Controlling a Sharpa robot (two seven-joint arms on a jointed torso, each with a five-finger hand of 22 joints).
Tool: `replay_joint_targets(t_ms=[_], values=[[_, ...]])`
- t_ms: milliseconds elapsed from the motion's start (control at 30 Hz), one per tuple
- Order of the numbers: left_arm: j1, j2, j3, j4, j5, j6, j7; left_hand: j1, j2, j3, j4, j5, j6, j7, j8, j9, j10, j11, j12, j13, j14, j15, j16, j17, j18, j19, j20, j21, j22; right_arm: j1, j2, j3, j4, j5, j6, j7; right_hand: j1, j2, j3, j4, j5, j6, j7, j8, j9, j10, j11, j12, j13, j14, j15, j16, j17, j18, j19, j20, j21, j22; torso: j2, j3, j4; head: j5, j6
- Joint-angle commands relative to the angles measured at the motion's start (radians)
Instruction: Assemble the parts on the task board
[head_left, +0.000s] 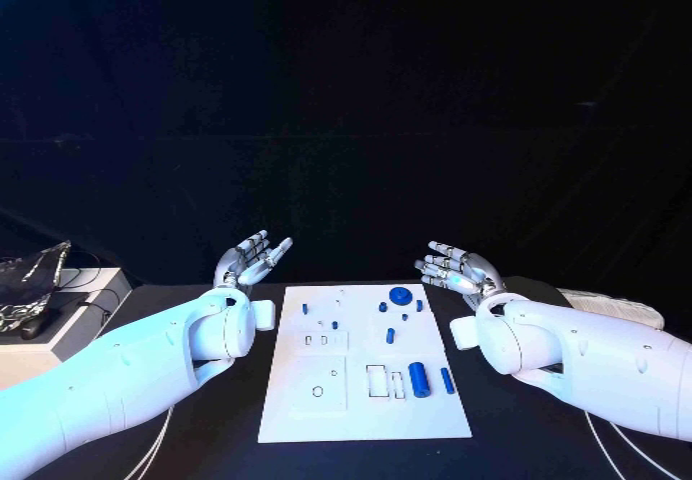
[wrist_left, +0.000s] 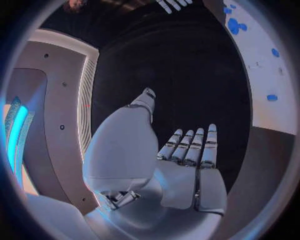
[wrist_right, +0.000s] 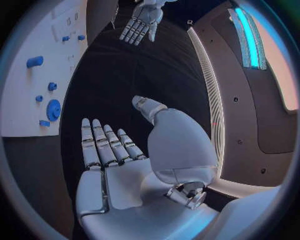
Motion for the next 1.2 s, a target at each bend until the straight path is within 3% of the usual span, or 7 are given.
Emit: replay_joint_targets(t_ms=[33, 133, 167, 267, 500, 1000, 1200], values=[[-0.002, 0.010, 0.009, -0.023, -0.049, 0.123, -0.036, 0.028, 0.000, 0.003, 0.009, 0.006, 0.013, 0.099, 0.006, 0.002, 0.013, 0.004, 0.005, 0.002, 0.013, 0.003, 0.006, 0.002, 0.012, 0.013, 0.003, 0.006, 0.002, 0.008, 0.005, -0.006, -0.019, -0.087, 0.152, -0.071, 0.082, 0.008, 0.036, -0.035, 0.009, 0.072, 0.152, 0.015, 0.010, 0.091, 0.001, 0.009, 0.007, 0.097, -0.003, 0.019, 0.011, 0.021, 0.084, 0.006, 0.024, 0.012, 0.000, 0.0001, -0.0001, 0.000, 0.000], [-0.003, 0.012, 0.011, -0.028, -0.050, 0.127, -0.037, 0.029, 0.016, 0.016, 0.008, 0.005, 0.038, 0.113, 0.012, 0.006, 0.051, 0.019, 0.009, 0.005, 0.065, 0.004, 0.016, 0.010, 0.018, 0.054, 0.008, 0.017, 0.008, 0.012, 0.006, -0.010, -0.027, -0.094, 0.164, -0.078, 0.105, 0.008, 0.043, -0.052, 0.004, 0.126, 0.150, 0.027, 0.018, 0.155, -0.005, 0.015, 0.011, 0.178, -0.012, 0.032, 0.020, 0.030, 0.151, 0.005, 0.036, 0.018, 0.000, 0.0001, -0.0001, 0.000, 0.000], [-0.005, 0.003, 0.010, -0.019, -0.048, 0.164, -0.036, 0.029, 0.021, 0.021, 0.008, 0.005, 0.047, 0.117, 0.014, 0.007, 0.063, 0.023, 0.010, 0.006, 0.094, 0.005, 0.022, 0.014, 0.019, 0.073, 0.010, 0.022, 0.011, 0.015, 0.008, -0.010, -0.069, -0.257, 0.124, -0.004, 0.116, 0.007, 0.046, -0.061, 0.001, 0.168, 0.148, 0.037, 0.025, 0.214, -0.009, 0.021, 0.014, 0.245, -0.019, 0.045, 0.028, 0.036, 0.194, 0.005, 0.044, 0.021, 0.000, -0.0034, -0.0001, -0.014, -0.033], [-0.005, -0.006, 0.010, -0.014, -0.055, 0.185, -0.036, 0.025, 0.058, 0.047, 0.003, 0.005, 0.180, 0.118, 0.050, 0.029, 0.180, 0.033, 0.024, 0.014, 0.217, 0.005, 0.047, 0.030, 0.020, 0.163, 0.011, 0.049, 0.021, 0.016, 0.014, -0.009, -0.092, -0.380, 0.105, 0.019, 0.143, -0.003, 0.084, -0.080, 0.052, 0.487, 0.107, 0.129, 0.081, 0.507, -0.060, 0.072, 0.024, 0.399, -0.069, 0.099, 0.049, 0.076, 0.323, -0.008, 0.099, 0.038, 0.002, -0.0035, -0.0019, -0.017, -0.044], [-0.006, -0.042, 0.009, 0.016, -0.082, 0.241, -0.027, 0.027, 0.088, 0.081, -0.006, 0.004, 0.473, 0.097, 0.136, 0.079, 0.550, 0.008, 0.077, 0.036, 0.488, -0.032, 0.113, 0.067, 0.059, 0.395, 0.009, 0.128, 0.043, 0.026, 0.025, -0.009, -0.128, -0.636, 0.093, 0.001, 0.136, -0.019, 0.099, -0.076, 0.033, 0.565, 0.079, 0.151, 0.087, 0.624, -0.092, 0.043, 0.020, 0.529, -0.115, 0.135, 0.064, 0.075, 0.422, -0.057, 0.166, 0.064, 0.010, -0.0057, -0.0052, -0.018, -0.057], [-0.006, -0.180, 0.036, 0.215, -0.125, 0.315, -0.032, 0.043, 0.047, 0.175, -0.007, 0.005, 0.634, 0.040, 0.201, 0.125, 0.833, -0.077, 0.068, 0.036, 0.790, -0.140, 0.284, 0.254, 0.059, 0.665, -0.101, 0.286, 0.097, 0.103, 0.076, -0.008, -0.175, -1.199, 0.144, -0.207, 0.137, -0.049, -0.006, -0.061, -0.003, 0.651, 0.028, 0.139, 0.084, 0.746, -0.158, 0.021, 0.022, 0.905, -0.226, 0.347, 0.244, 0.074, 0.659, -0.189, 0.484, 0.246, 0.090, -0.0167, 0.0098, -0.034, -0.034], [-0.006, -0.222, 0.064, 0.295, -0.129, 0.323, -0.037, 0.039, 0.036, 0.192, -0.010, 0.005, 0.629, 0.041, 0.196, 0.131, 0.838, -0.077, 0.045, 0.034, 0.802, -0.145, 0.313, 0.300, 0.058, 0.679, -0.110, 0.310, 0.108, 0.135, 0.091, -0.008, -0.166, -1.399, 0.183, -0.319, 0.112, -0.105, 0.079, -0.015, -0.017, 0.668, 0.013, 0.122, 0.105, 0.757, -0.173, 0.023, 0.026, 0.938, -0.238, 0.999, 0.765, 0.030, 0.825, -0.202, 0.895, 0.674, 0.125, -0.0280, 0.0190, -0.050, -0.022]])
